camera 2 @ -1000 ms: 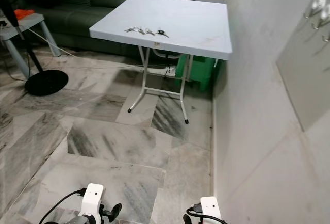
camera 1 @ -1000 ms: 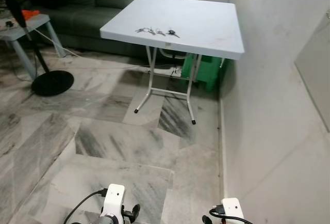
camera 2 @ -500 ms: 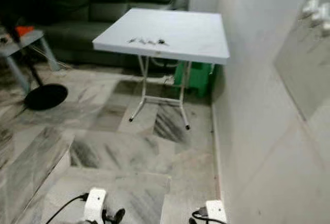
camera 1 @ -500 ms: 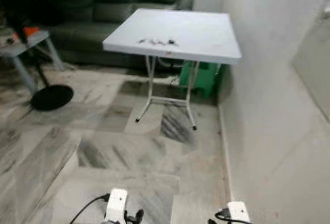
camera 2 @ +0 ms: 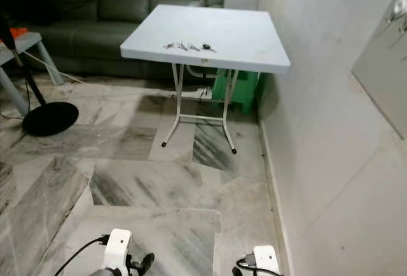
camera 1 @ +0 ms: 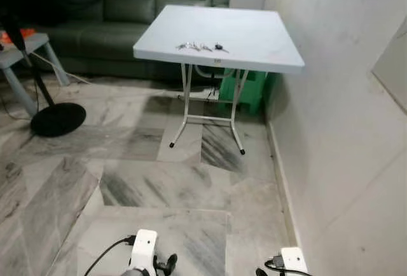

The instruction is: Hang keys on a hook

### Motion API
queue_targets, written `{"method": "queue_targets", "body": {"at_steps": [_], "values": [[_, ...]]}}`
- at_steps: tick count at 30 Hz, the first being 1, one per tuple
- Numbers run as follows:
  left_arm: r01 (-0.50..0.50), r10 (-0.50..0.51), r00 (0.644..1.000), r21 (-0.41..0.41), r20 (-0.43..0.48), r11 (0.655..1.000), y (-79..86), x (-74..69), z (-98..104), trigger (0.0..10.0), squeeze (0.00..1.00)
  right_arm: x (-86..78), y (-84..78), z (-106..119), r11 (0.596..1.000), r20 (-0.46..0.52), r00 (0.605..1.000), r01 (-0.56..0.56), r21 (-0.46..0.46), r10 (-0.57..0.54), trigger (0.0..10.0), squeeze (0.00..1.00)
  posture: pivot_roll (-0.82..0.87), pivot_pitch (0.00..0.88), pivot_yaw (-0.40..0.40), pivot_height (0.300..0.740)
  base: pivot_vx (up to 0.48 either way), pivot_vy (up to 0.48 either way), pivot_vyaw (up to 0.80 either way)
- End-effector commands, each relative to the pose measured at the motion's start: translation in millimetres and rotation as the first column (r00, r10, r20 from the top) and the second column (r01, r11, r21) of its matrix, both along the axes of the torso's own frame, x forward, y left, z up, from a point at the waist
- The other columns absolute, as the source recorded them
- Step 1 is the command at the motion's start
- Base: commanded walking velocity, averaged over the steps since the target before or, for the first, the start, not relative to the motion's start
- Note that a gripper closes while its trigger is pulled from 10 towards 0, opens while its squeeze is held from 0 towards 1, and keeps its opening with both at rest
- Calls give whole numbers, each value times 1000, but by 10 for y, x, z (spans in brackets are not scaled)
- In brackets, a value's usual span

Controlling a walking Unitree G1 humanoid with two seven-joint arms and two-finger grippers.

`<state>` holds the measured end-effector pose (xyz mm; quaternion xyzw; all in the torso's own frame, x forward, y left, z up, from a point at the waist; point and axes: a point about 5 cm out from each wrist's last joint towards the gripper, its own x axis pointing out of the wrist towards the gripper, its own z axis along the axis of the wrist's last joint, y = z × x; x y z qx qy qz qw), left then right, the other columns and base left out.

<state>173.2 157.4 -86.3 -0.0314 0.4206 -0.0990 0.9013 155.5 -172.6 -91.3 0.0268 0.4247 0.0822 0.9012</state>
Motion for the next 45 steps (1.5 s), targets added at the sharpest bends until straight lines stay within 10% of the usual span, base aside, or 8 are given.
{"method": "queue_targets", "body": {"at_steps": [1, 9, 14, 18, 31, 45], "values": [[-9, 9, 1000, -2, 20, 1000, 7, 51, 26, 10000, 0, 71, -20, 38, 1000, 34, 999, 2, -1, -2, 10000, 0, 7, 0, -60, 740, 0, 0, 0], [-51, 55, 997, -68, 52, 996, -12, 73, 50, 10000, 0, 339, 26, 191, 999, 168, 986, -8, 32, 3, 10000, 0, 4, 0, -60, 740, 0, 0, 0], [0, 27, 967, -106, 253, 994, -181, 695, 425, 10000, 0, 557, 63, 344, 998, 286, 958, -17, 64, -2, 10000, 0, -3, 0, -53, 740, 0, 0, 0], [23, 25, 943, -140, 332, 990, -223, 818, 544, 10000, 0, 694, 108, 467, 995, 382, 924, -34, 89, -3, 10000, 0, -3, 0, -52, 740, 0, 0, 0], [76, 103, 836, -301, 539, 951, -223, 914, 797, 10000, 0, 794, 233, 852, 987, 701, 712, -75, 141, -46, 10000, 0, -12, 0, -42, 740, 0, 0, 0], [224, 62, 681, -288, 730, 931, -200, 988, 1223, 10000, 0, 809, 260, 1349, 976, 839, 544, -168, 137, -24, 10000, 0, -8, 11, -34, 740, 0, 0, 0]]}}
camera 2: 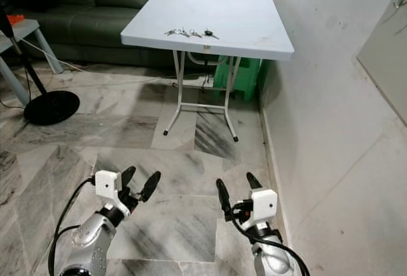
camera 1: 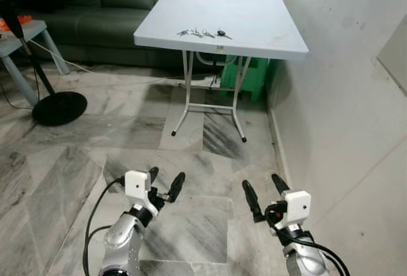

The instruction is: Hang keys on a hook

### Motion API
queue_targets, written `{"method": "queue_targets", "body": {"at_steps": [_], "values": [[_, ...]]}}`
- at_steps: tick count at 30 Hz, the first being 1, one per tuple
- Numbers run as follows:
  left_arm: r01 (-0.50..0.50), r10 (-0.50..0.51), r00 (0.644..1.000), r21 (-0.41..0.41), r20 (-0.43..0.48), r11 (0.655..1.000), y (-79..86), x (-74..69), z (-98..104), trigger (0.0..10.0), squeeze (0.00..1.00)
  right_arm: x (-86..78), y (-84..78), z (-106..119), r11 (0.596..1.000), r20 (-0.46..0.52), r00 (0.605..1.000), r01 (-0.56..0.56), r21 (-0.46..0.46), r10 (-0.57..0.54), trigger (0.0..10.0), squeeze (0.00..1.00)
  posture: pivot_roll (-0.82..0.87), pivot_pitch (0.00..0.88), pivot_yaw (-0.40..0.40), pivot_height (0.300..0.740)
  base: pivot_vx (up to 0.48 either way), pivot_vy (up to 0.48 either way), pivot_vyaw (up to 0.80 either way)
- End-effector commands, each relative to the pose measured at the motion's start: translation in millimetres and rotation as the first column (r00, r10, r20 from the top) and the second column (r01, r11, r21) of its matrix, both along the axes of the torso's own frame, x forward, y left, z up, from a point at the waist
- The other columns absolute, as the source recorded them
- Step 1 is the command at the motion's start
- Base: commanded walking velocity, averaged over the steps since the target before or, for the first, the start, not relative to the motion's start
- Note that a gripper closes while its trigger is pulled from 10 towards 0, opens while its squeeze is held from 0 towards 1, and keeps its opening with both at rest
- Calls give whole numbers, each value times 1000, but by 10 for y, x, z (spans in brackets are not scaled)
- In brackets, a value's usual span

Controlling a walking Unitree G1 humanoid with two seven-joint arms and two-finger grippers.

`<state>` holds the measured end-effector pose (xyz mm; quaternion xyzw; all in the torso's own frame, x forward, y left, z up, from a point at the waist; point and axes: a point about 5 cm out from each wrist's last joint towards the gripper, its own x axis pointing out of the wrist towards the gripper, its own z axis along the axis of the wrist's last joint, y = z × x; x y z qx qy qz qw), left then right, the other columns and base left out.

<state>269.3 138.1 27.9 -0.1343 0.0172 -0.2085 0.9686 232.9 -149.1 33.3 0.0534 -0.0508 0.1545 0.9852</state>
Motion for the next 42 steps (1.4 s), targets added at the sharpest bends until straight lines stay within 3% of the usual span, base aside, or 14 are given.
{"method": "queue_targets", "body": {"at_steps": [1, 10, 20, 25, 27, 33, 42], "values": [[16, -16, 999, -1, 35, 1000, -7, 23, 96, 10000, 0, 32, 34, 124, 1000, 32, 999, -23, 18, 22, 10000, 0, -8, 11, -34, 740, 0, 0, 0], [2, 2, 996, -48, 90, 999, 4, 113, 401, 10000, 0, 148, 113, 507, 997, 105, 994, -3, 71, -4, 10000, 0, -6, 22, -33, 740, 0, 0, 0], [5, 6, 986, -69, 169, 998, -67, 144, 688, 10000, 0, 221, 151, 885, 999, 236, 972, -30, 38, 20, 10000, 0, -1, 15, -37, 740, 0, 0, 0], [-22, 44, 980, -111, 194, 994, -59, 105, 741, 10000, 0, 153, 160, 887, 998, 252, 967, -42, 51, 28, 10000, 0, 0, 9, -38, 740, 0, 0, 0], [-61, 86, 979, -137, 183, 989, -15, 73, 706, 10000, 0, 162, 127, 778, 999, 182, 983, -8, 34, 2, 10000, 0, 0, 4, -40, 740, 0, 0, 0], [-165, 188, 971, -157, 145, 974, 122, 74, 692, 10000, 0, 173, 19, 740, 994, 128, 990, 46, 98, -58, 10000, 0, 1, 0, -43, 740, 0, 0, 0], [-255, 264, 962, -117, 69, 960, 222, 111, 613, 10000, 0, 234, -97, 750, 985, 97, 987, 119, 121, -131, 10000, 0, 3, 0, -47, 740, 0, 0, 0]]}}
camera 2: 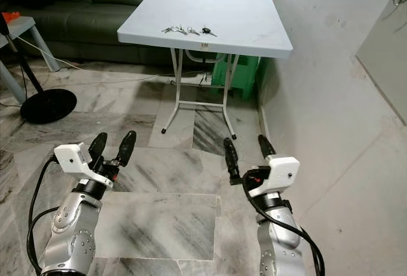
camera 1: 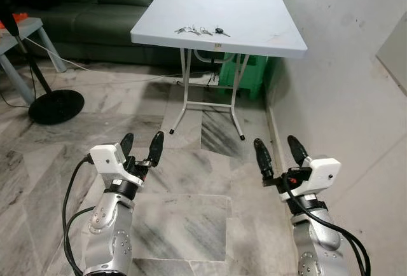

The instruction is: Hang keys on a hook

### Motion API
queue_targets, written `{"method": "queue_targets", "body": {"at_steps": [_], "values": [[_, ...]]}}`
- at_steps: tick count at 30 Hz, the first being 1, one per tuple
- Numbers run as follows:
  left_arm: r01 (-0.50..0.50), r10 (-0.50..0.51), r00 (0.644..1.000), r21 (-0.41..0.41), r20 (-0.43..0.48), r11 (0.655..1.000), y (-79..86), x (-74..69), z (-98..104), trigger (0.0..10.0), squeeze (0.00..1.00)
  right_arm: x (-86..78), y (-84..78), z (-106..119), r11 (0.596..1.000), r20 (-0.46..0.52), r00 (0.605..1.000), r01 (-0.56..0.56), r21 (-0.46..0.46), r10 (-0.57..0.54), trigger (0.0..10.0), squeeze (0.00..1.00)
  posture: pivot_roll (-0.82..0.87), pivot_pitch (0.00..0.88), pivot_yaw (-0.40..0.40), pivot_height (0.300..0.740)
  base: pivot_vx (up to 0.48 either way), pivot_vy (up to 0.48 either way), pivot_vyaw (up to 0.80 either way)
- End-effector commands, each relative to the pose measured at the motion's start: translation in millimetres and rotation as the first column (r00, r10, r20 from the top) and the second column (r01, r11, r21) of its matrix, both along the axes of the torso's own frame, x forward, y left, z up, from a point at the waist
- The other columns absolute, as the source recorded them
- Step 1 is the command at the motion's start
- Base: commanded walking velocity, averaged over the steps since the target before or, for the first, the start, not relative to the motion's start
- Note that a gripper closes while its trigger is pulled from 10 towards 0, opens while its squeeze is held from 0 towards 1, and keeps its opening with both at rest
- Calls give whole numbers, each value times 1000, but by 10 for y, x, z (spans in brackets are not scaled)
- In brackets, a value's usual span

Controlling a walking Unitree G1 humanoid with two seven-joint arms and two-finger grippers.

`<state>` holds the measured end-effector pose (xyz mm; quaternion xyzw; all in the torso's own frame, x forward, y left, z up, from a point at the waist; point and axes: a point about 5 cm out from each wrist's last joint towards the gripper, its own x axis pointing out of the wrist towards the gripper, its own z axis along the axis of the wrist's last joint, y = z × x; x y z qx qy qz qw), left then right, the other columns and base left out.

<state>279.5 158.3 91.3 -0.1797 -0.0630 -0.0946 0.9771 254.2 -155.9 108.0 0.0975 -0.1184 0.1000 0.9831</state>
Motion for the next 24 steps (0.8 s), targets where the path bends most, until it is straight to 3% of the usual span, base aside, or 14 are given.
{"method": "queue_targets", "body": {"at_steps": [1, 3, 11, 17, 24], "values": [[-9, 9, 1000, 7, -25, 1000, 16, 14, -21, 10000, 0, 27, -32, 1, 1000, -12, 1000, 16, 0, -16, 10000, 0, 6, 0, -49, 740, 0, 0, 0], [5, -4, 1000, 69, -27, 998, -9, 33, -21, 10000, 0, 67, -62, -27, 997, -45, 996, 71, -21, -72, 10000, 0, 8, 0, -51, 740, 0, 0, 0], [56, -51, 998, 134, -43, 989, -73, 53, -66, 10000, 0, 151, -72, -71, 996, -100, 992, 71, -61, -77, 10000, 0, 3, 0, -53, 740, 0, 0, 0], [21, -12, 997, 122, -73, 992, -44, 114, -52, 10000, 0, 192, -128, -30, 994, -93, 990, 97, -55, -102, 10000, 0, 5, 0, -56, 740, 0, 0, 0], [24, -17, 998, 112, -57, 993, -100, 96, -39, 10000, 0, 136, -20, 6, 999, -49, 998, 24, -46, -26, 10000, 0, 3, 5, -56, 740, 0, 0, 0]]}}
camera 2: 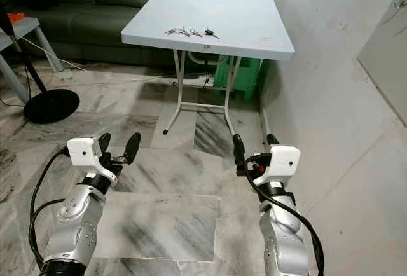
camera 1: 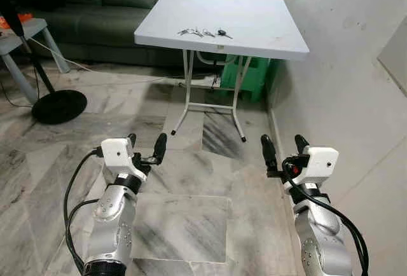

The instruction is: Hang keys on a hook

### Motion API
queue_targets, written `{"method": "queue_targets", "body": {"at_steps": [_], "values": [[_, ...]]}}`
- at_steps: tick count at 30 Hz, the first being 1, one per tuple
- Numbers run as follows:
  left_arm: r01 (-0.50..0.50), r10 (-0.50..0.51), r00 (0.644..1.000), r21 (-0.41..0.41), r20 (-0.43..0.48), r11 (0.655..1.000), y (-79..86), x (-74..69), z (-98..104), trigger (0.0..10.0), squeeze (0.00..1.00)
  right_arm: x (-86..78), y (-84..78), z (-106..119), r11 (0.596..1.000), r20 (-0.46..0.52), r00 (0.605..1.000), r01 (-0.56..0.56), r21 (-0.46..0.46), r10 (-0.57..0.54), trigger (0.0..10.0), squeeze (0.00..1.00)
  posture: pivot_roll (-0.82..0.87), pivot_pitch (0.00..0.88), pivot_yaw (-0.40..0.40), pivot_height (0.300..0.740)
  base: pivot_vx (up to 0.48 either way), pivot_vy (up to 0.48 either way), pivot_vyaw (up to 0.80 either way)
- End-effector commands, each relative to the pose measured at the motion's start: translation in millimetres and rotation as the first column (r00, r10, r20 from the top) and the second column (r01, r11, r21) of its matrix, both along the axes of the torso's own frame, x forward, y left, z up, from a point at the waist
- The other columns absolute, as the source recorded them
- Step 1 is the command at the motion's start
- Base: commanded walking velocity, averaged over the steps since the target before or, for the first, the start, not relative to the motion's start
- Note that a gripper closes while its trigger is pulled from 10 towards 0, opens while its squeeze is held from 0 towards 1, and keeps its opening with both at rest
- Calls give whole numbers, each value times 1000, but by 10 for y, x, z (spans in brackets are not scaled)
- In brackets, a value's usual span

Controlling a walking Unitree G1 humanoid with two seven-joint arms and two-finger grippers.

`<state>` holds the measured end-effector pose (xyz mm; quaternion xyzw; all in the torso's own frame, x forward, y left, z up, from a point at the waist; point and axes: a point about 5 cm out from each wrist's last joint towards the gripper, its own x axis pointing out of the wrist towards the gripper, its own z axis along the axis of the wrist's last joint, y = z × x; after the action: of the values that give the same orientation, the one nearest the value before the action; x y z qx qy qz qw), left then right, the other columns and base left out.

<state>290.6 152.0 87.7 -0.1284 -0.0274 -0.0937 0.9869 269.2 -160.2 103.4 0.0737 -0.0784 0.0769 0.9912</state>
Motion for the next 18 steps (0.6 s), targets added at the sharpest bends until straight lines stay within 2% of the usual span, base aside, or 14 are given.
{"method": "queue_targets", "body": {"at_steps": [1, 5, 9, 18], "values": [[25, -25, 1000, 6, 17, 1000, -48, -36, 1, 10000, 0, -40, 41, 68, 999, 51, 998, -40, -4, 40, 10000, 0, 2, 7, -55, 740, 0, 0, 0], [60, -59, 997, -21, 45, 998, -86, -114, 12, 10000, 0, -122, 72, 76, 998, 80, 994, -68, -14, 69, 10000, 0, 2, 5, -58, 740, 0, 0, 0], [78, -74, 995, -67, 67, 995, -76, -200, 4, 10000, 0, -221, 65, 2, 998, 63, 996, -67, -15, 67, 10000, 0, 3, 5, -59, 740, 0, 0, 0], [100, -97, 994, -71, 41, 993, -69, -208, -29, 10000, 0, -194, 77, 26, 997, 71, 994, -81, -11, 81, 10000, 0, 5, 3, -60, 740, 0, 0, 0]]}}
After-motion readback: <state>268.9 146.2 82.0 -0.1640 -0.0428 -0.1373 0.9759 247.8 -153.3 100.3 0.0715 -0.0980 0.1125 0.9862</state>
